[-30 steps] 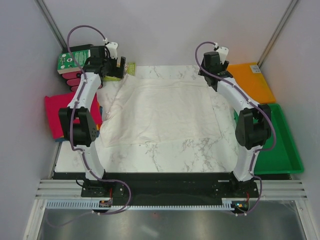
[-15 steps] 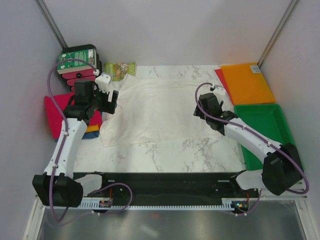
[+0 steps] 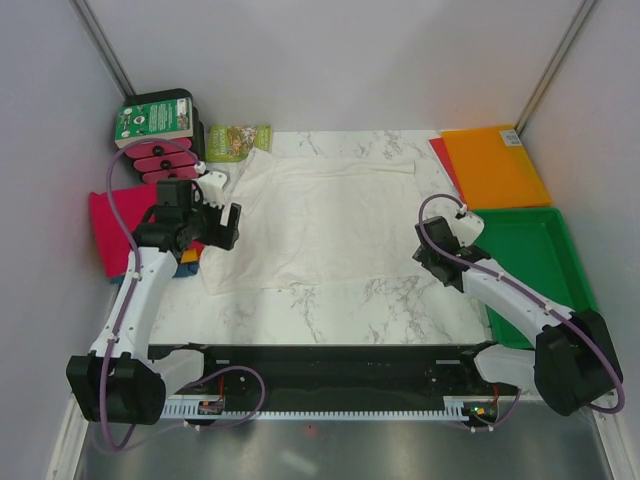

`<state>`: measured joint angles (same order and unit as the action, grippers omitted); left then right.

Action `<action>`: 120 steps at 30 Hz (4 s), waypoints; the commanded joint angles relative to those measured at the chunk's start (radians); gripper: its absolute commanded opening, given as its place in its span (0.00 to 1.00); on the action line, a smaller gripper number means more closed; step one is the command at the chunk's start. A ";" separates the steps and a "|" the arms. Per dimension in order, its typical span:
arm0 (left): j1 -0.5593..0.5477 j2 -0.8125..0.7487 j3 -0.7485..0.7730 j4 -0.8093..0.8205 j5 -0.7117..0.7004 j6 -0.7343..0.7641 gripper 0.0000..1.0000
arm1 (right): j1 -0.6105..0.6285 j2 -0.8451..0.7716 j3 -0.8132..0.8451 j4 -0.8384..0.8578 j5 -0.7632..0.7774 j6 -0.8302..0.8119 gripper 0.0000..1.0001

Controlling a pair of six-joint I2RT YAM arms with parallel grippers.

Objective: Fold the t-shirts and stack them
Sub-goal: Flatten the tshirt out

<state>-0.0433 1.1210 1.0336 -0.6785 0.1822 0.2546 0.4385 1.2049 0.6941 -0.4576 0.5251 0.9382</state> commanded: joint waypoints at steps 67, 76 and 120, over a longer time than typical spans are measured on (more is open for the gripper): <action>-0.142 0.430 0.247 -0.083 0.030 0.157 0.02 | 0.212 0.094 0.039 0.125 0.085 -0.118 0.59; -0.141 0.750 0.466 0.036 -0.081 0.127 0.02 | 0.217 0.146 0.033 0.134 0.081 -0.121 0.59; -0.190 0.810 0.345 0.237 -0.027 0.045 0.56 | 0.307 0.343 0.147 0.201 0.056 -0.148 0.59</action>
<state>-0.2333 1.8511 1.3354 -0.4541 0.1688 0.2710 0.7387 1.5791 0.8375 -0.2649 0.5552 0.7845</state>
